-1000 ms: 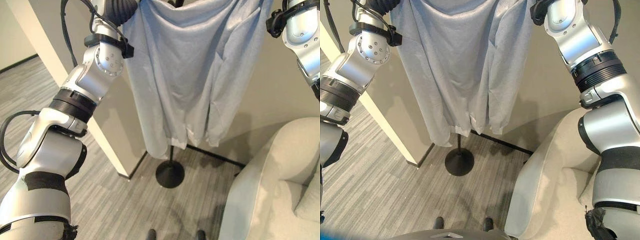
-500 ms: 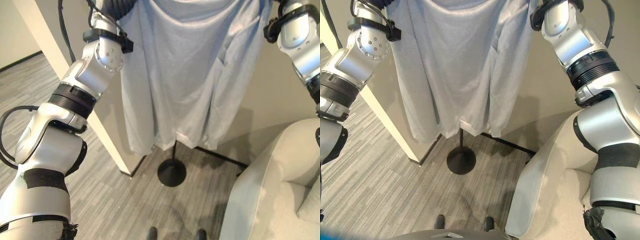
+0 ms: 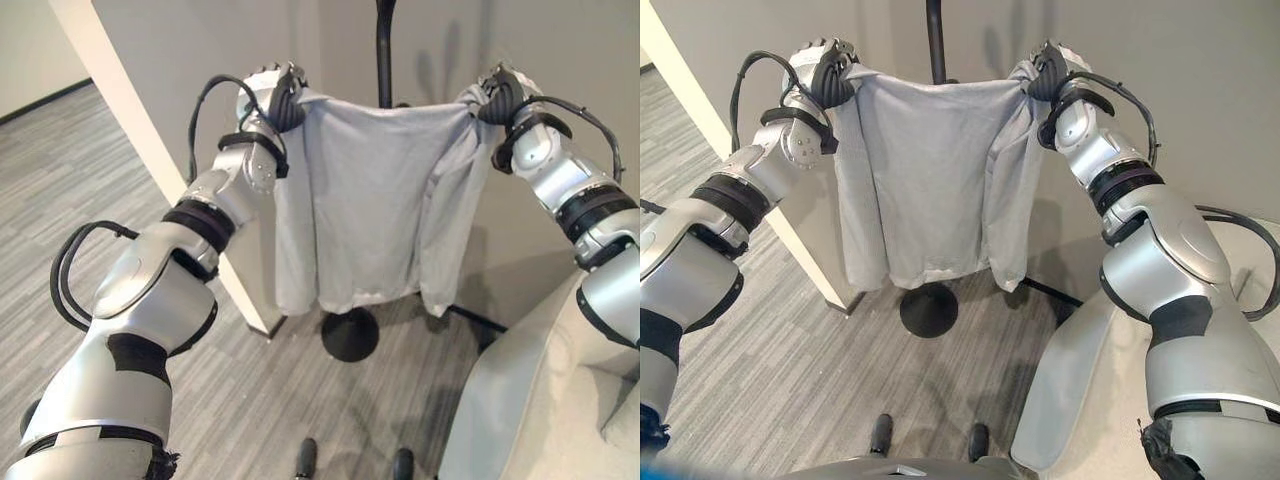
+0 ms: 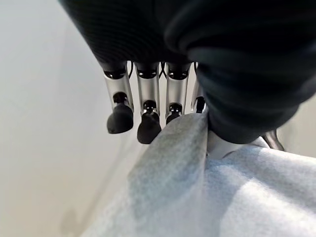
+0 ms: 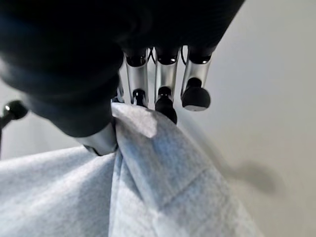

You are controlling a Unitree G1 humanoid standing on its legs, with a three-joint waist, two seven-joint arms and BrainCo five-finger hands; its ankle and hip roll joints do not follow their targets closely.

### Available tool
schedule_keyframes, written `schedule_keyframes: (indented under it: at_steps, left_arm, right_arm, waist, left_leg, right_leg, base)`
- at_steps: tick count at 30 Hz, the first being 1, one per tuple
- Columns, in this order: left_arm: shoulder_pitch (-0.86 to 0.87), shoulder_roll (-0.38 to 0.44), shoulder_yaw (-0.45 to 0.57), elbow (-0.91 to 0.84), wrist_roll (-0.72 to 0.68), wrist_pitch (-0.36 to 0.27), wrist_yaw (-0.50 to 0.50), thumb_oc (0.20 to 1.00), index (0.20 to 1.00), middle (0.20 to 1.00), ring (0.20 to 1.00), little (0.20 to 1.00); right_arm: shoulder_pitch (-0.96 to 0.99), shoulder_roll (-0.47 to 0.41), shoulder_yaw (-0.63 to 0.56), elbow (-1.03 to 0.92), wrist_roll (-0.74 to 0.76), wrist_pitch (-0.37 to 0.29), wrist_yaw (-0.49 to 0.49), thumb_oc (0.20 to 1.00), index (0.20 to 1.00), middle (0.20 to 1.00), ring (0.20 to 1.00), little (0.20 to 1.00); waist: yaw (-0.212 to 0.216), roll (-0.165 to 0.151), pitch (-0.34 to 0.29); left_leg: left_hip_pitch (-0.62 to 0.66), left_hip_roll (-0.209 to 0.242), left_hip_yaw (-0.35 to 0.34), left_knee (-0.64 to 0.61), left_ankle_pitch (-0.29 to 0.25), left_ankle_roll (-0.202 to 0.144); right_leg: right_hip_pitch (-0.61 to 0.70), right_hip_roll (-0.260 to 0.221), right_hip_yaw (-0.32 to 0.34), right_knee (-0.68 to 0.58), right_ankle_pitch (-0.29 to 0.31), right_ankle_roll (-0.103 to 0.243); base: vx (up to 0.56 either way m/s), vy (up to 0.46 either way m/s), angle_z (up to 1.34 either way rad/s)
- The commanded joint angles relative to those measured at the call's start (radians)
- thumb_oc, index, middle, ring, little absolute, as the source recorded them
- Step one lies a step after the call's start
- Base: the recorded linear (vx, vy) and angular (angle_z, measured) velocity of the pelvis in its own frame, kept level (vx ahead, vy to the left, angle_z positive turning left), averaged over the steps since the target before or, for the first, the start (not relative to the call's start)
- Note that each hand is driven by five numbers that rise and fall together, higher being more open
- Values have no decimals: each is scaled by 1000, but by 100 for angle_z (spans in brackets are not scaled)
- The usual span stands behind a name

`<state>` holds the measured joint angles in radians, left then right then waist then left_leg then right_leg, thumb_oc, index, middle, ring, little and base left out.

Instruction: Hang the clothes on the sofa on the clothes rack.

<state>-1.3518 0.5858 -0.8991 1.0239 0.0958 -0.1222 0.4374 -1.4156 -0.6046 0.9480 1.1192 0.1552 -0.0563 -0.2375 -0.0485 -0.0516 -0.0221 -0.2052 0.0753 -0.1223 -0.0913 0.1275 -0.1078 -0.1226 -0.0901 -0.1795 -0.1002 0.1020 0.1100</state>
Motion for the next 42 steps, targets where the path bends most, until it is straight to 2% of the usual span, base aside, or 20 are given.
schedule_keyframes:
  at_steps: [1,11,16,19,23,24,25,26,27,28,30,31,34,38,42]
  left_arm:
    - [-95,26,20,72,30,-13,23,200,200,200,200,200]
    - [-74,28,45,65,34,-14,13,200,200,200,200,200]
    - [-65,38,59,47,30,-14,16,200,200,200,200,200]
    - [-53,71,88,-12,23,-15,30,200,200,200,200,200]
    - [39,155,199,-195,14,-21,67,200,200,200,200,200]
    - [40,155,199,-196,14,-21,67,200,200,200,200,200]
    - [79,184,238,-258,19,-26,73,200,200,200,200,200]
    - [162,223,321,-371,35,-35,87,200,200,200,200,200]
    - [197,239,368,-413,38,-47,94,200,200,200,200,200]
    - [207,240,371,-422,40,-44,93,200,200,200,200,200]
    - [303,262,472,-541,48,-61,99,200,200,200,200,200]
    - [421,283,584,-665,57,-80,95,200,200,200,200,200]
    - [598,295,741,-852,83,-100,75,200,200,200,200,200]
    - [809,289,922,-1048,86,-123,25,200,200,200,200,200]
    - [904,280,1013,-1153,81,-134,-1,200,200,200,200,200]
  right_arm:
    - [-116,-55,-52,76,-26,-16,-28,200,200,200,200,200]
    - [-65,-56,-56,59,-59,-19,-13,200,200,200,200,200]
    - [-48,-58,-97,36,-43,-22,-33,200,200,200,200,200]
    - [-32,-89,-129,-40,-34,-31,-63,200,200,200,200,200]
    - [63,-159,-243,-286,-31,-59,-125,200,200,200,200,200]
    - [64,-159,-243,-287,-31,-58,-125,200,200,200,200,200]
    - [114,-187,-295,-381,-37,-69,-140,200,200,200,200,200]
    - [228,-221,-409,-542,-63,-90,-163,200,200,200,200,200]
    - [277,-238,-463,-598,-71,-107,-172,200,200,200,200,200]
    - [291,-240,-471,-610,-75,-103,-171,200,200,200,200,200]
    - [423,-244,-608,-746,-80,-128,-174,200,200,200,200,200]
    - [566,-254,-732,-872,-104,-150,-165,200,200,200,200,200]
    - [762,-223,-910,-1043,-107,-181,-133,200,200,200,200,200]
    - [936,-160,-1058,-1215,-76,-219,-71,200,200,200,200,200]
    - [1006,-142,-1112,-1299,-71,-220,-35,200,200,200,200,200]
  waist:
    - [41,-7,46]
    - [39,-6,59]
    - [38,-2,62]
    - [37,-1,62]
    - [31,2,59]
    - [31,2,58]
    - [28,4,58]
    - [24,7,56]
    - [21,9,58]
    - [21,9,56]
    - [18,11,56]
    - [14,12,55]
    - [10,10,58]
    - [9,8,50]
    - [7,3,37]
  left_leg:
    - [59,-15,153,4,-69,-36]
    - [62,-13,155,4,-70,-35]
    - [60,-13,158,4,-71,-33]
    - [63,-12,161,4,-74,-33]
    - [78,-9,165,4,-86,-30]
    - [78,-9,165,4,-86,-30]
    - [82,-7,167,4,-90,-29]
    - [95,-5,171,4,-99,-27]
    - [99,-4,174,4,-103,-25]
    - [101,-4,174,4,-104,-25]
    - [112,-3,179,4,-113,-23]
    - [125,1,184,4,-122,-21]
    - [137,4,193,4,-124,-17]
    - [166,13,203,4,-148,-15]
    - [187,18,211,4,-158,-14]
  right_leg:
    - [-23,-23,17,13,-36,123]
    - [-27,-25,25,13,-35,122]
    - [-29,-24,28,13,-36,121]
    - [-25,-24,27,13,-39,121]
    - [-13,-24,30,13,-48,119]
    - [-13,-24,31,13,-48,119]
    - [-9,-25,29,13,-51,119]
    - [1,-25,29,13,-57,118]
    - [5,-26,28,13,-59,118]
    - [7,-26,28,13,-60,118]
    - [17,-26,30,13,-65,116]
    - [27,-27,31,13,-70,114]
    - [33,-30,33,13,-66,109]
    - [58,-29,36,13,-82,108]
    - [78,-28,40,13,-86,105]
  base:
    - [0,0,0]
    - [0,0,0]
    - [0,0,0]
    - [0,0,0]
    - [8,3,0]
    - [0,0,0]
    - [53,15,-6]
    - [76,22,-5]
    - [61,17,-4]
    - [41,17,4]
    - [57,19,2]
    - [79,22,0]
    - [48,22,-9]
    - [53,17,-11]
    - [39,9,-10]
